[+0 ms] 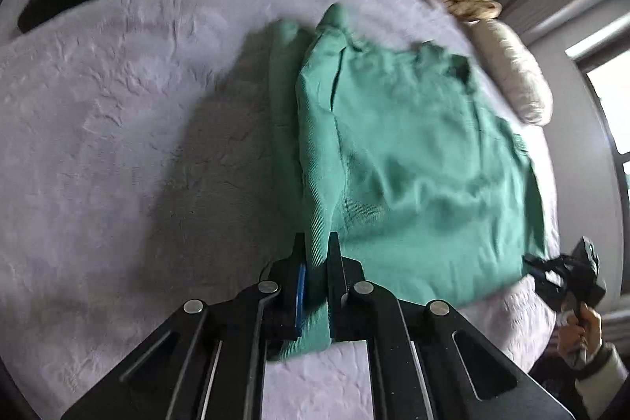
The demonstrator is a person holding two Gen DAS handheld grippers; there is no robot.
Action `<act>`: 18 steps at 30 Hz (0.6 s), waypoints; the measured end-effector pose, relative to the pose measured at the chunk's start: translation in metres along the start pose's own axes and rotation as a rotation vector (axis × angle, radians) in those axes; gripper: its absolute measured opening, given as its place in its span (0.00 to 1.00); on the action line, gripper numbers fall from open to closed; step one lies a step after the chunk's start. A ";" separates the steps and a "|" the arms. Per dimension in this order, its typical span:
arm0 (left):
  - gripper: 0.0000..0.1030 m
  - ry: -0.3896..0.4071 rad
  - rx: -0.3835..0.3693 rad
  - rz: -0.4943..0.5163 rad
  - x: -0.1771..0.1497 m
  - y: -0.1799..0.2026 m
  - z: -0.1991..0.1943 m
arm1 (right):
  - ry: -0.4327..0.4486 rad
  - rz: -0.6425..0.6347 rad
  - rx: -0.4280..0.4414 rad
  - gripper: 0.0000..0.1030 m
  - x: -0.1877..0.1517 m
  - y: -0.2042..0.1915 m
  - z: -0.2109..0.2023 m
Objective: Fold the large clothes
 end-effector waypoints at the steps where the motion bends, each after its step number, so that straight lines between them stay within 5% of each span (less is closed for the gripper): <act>1: 0.09 0.002 0.003 0.009 -0.007 0.000 -0.003 | 0.000 -0.086 -0.043 0.09 -0.005 -0.008 -0.007; 4: 0.04 -0.062 0.079 0.011 -0.026 -0.016 0.018 | -0.020 -0.123 -0.119 0.09 -0.007 0.003 -0.003; 9: 0.04 -0.094 0.097 -0.055 -0.037 -0.032 0.048 | -0.044 -0.102 -0.149 0.10 0.001 0.021 0.011; 14: 0.05 -0.096 0.158 -0.016 -0.049 -0.030 0.027 | -0.099 -0.138 -0.198 0.23 -0.009 0.021 -0.005; 18: 0.05 -0.049 0.187 -0.026 -0.049 -0.024 0.000 | -0.030 -0.249 -0.250 0.23 -0.020 0.008 -0.038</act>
Point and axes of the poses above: each gripper's, at about its wrist camera, not at the fingertips, and z roughly the way its jaws point, y to its right, x to its top, the point moved 6 cm from there along z, roughly the way its jaws point, and after that the axes turned 9 degrees about -y, right-handed, at the moved point
